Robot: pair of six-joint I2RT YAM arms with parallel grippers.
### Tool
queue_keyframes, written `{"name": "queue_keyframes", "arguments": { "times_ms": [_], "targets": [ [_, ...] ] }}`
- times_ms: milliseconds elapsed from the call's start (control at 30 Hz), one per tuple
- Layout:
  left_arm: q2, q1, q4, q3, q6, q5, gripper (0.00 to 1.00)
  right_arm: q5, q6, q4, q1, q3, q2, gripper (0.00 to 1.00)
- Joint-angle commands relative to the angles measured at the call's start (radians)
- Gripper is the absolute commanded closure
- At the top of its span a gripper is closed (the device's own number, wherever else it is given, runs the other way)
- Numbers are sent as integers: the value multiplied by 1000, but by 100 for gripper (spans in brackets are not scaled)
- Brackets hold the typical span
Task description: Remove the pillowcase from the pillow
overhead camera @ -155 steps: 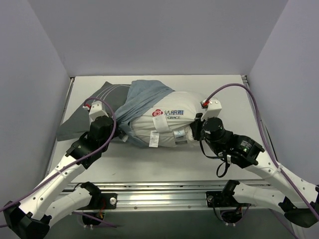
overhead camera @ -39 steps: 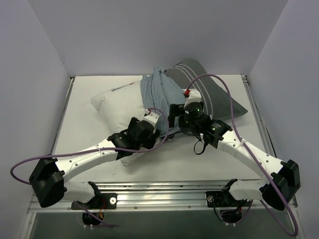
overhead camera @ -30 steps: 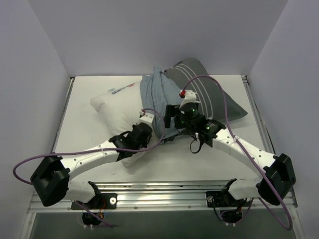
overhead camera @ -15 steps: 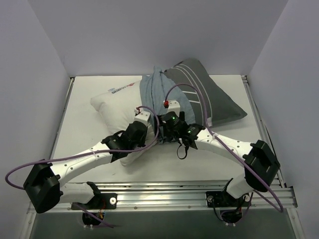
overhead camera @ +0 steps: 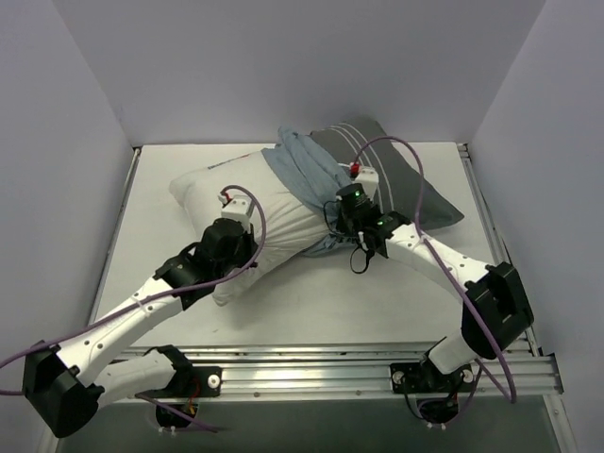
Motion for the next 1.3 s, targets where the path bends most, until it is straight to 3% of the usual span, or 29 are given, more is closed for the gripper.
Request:
{"name": "queue_keyframes", "arguments": {
  "times_ms": [0, 267, 467, 567, 667, 700, 733, 767, 800, 867, 900, 1000, 1100, 1267],
  "targets": [
    [-131, 83, -175, 32, -27, -59, 98, 172, -10, -134, -189, 31, -54, 100],
    [-271, 229, -413, 176, 34, -145, 98, 81, 30, -152, -476, 76, -153, 100],
    [-323, 267, -485, 235, 76, -206, 98, 40, 10, -163, -553, 104, -222, 100],
    [-346, 267, -476, 201, 54, -69, 98, -95, 3, -139, -550, 73, -275, 100],
    [-400, 264, -435, 148, 25, 175, 98, -282, -25, -82, -519, -13, -373, 100],
    [-438, 261, -410, 131, 23, 314, 92, -316, -34, -62, -490, -55, -399, 100],
    [-457, 261, -369, 117, 16, 384, 76, -395, -40, -56, -473, -73, -449, 96],
    [-472, 261, -352, 105, 10, 421, 52, -419, -49, -54, -455, -85, -472, 89],
    [-494, 261, -338, 89, 4, 448, 27, -432, -68, -77, -439, -93, -491, 72],
    [-492, 261, -318, 100, 11, 482, 10, -439, -79, -112, -399, -84, -535, 52],
    [-466, 261, -317, 129, 14, 482, 4, -451, -92, -124, -395, -77, -546, 35],
    [-350, 263, -312, 193, 45, 460, 6, -480, -129, -184, -393, -21, -563, 14],
    [-171, 263, -263, 288, 77, 472, 6, -479, -163, -200, -390, 45, -533, 5],
    [182, 258, -179, 467, 167, 458, 6, -518, -200, -166, -349, 128, -413, 1]
  ]
}}
